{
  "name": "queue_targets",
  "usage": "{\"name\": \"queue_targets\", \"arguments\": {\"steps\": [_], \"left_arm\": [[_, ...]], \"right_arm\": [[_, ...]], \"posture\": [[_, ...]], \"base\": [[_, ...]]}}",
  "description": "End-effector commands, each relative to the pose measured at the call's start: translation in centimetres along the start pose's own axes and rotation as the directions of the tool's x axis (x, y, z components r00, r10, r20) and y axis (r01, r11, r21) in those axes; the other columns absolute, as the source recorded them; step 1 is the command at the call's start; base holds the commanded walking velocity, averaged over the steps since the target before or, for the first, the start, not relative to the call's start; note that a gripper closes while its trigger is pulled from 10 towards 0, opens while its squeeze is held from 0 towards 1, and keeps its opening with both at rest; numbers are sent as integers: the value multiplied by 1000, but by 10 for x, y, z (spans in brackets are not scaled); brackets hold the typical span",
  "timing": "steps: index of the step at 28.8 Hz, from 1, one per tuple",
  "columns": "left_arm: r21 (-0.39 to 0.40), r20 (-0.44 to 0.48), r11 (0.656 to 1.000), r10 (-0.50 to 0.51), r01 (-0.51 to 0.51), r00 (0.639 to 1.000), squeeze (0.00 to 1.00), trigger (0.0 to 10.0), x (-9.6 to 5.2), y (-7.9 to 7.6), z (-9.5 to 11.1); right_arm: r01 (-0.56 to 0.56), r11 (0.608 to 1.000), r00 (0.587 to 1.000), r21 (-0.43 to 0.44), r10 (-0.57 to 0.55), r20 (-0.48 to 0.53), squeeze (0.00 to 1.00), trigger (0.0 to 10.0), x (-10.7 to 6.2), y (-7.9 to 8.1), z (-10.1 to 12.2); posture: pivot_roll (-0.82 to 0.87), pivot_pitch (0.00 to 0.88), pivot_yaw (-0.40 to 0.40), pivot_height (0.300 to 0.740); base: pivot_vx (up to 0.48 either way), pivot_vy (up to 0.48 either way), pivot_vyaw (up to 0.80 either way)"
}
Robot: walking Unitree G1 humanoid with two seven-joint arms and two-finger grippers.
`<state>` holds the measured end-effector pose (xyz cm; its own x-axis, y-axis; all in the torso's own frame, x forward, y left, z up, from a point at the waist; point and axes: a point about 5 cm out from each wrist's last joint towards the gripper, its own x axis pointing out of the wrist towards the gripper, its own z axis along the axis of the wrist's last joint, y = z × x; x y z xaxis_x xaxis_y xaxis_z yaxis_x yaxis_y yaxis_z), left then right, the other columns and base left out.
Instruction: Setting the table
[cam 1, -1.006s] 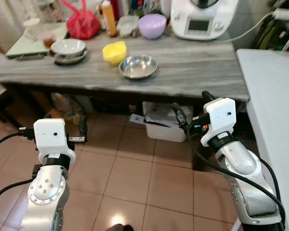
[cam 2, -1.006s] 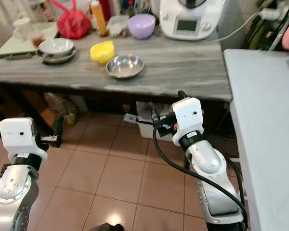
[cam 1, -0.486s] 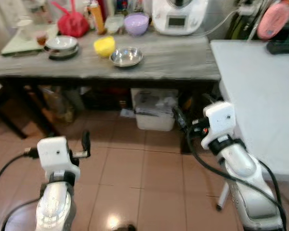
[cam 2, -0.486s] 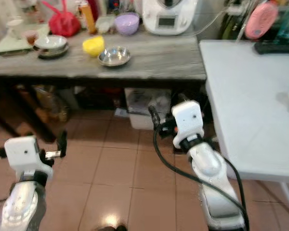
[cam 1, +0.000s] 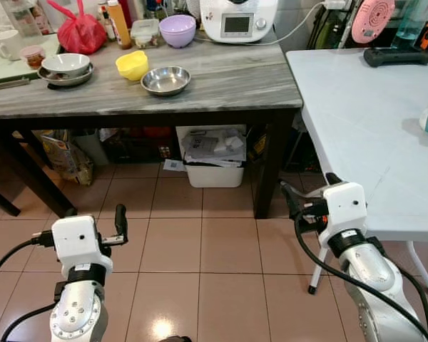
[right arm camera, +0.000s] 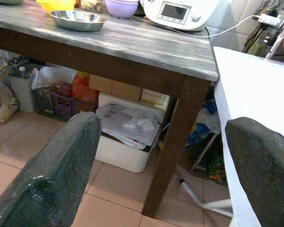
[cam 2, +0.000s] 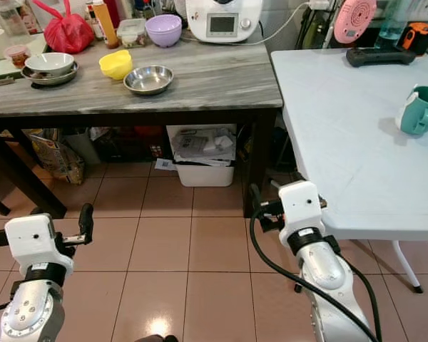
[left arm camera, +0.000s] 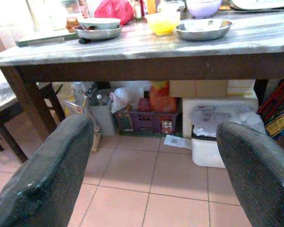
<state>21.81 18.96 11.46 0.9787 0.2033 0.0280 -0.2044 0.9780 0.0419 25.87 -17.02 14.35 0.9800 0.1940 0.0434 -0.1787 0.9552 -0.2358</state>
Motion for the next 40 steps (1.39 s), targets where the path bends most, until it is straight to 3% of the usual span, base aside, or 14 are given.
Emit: {"name": "queue_targets", "arguments": {"steps": [1, 16, 23, 40], "left_arm": [[25, 20, 1000, -6, 5, 1000, 0, 10000, 1, 1, 3], [44, 82, 995, -94, 90, 992, 0, 10000, 9, -12, 15], [41, 59, 994, -101, 99, 993, 0, 10000, 7, -11, 8], [73, 80, 989, -136, 130, 987, 0, 10000, 10, -14, 14]], "right_arm": [[6, 1000, 999, -12, -6, 38, 0, 10000, 0, 0, 8], [28, 999, 997, -38, -25, 74, 0, 10000, 2, -2, 13], [28, 999, 996, -44, -25, 80, 0, 10000, 2, -4, 15], [38, 998, 994, -50, -33, 103, 0, 10000, 6, -4, 21]], "posture": [[-89, 119, 73, 740], [-99, 123, 90, 740], [-104, 127, 91, 740], [-105, 126, 96, 740]], "base": [[0, 0, 0], [0, -119, 0], [0, -414, 0], [0, -446, 0]]}}
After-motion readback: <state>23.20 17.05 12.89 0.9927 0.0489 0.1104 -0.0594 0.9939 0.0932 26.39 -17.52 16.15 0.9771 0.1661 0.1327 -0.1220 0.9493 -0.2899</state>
